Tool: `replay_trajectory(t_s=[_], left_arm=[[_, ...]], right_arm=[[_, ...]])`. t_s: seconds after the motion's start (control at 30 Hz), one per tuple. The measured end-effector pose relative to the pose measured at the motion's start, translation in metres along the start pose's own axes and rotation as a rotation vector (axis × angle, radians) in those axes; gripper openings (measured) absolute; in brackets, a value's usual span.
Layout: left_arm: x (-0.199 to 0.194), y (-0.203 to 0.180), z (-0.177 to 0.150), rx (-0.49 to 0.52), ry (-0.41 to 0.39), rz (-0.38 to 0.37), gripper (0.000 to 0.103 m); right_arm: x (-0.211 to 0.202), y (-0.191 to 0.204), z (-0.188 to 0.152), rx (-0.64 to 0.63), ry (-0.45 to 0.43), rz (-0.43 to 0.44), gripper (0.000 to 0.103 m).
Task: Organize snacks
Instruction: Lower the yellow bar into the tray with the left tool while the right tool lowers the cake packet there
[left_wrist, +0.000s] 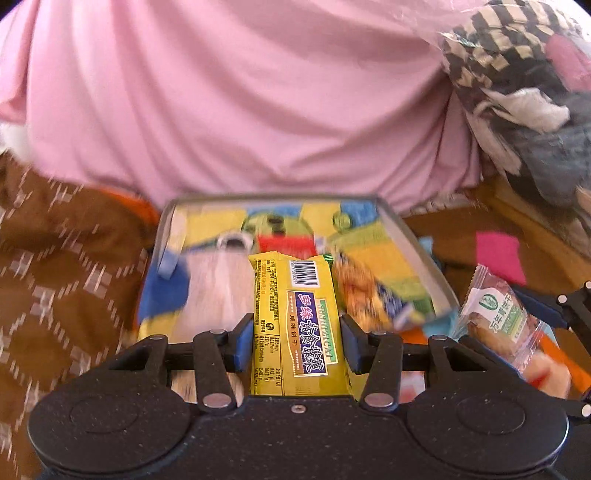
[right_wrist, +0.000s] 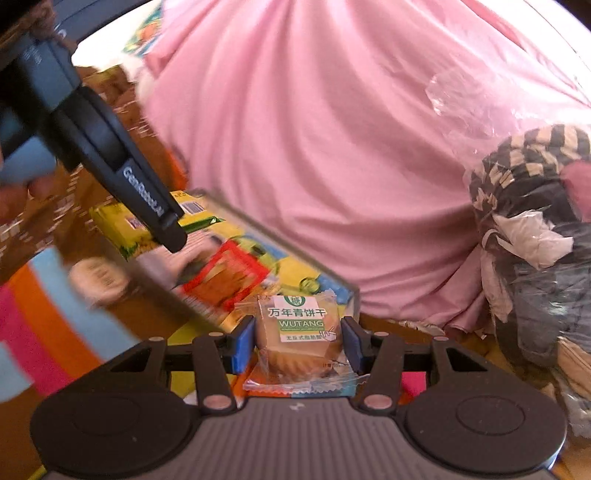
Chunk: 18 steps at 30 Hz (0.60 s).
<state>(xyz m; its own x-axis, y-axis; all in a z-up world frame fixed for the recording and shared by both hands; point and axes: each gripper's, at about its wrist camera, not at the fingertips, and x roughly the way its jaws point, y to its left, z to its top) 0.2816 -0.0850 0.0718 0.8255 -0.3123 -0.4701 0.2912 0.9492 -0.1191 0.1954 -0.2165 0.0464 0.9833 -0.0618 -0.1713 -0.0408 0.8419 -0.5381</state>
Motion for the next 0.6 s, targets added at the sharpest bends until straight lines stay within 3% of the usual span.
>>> replay_trajectory(t_s=[0.23, 0.47, 0.6], left_arm=[[0.057, -0.008, 0.036, 0.038, -0.031, 0.015, 0.05], [0.102, -0.007, 0.038, 0.039, -0.052, -0.034, 0.05], [0.118, -0.007, 0.029, 0.022, -0.052, -0.044, 0.05]], right_arm=[[0.067, -0.019, 0.007, 0.077, -0.004, 0.019, 0.054], [0.108, -0.027, -0.001, 0.193, 0.034, 0.087, 0.054], [0.119, -0.029, -0.007, 0.199, 0.042, 0.079, 0.054]])
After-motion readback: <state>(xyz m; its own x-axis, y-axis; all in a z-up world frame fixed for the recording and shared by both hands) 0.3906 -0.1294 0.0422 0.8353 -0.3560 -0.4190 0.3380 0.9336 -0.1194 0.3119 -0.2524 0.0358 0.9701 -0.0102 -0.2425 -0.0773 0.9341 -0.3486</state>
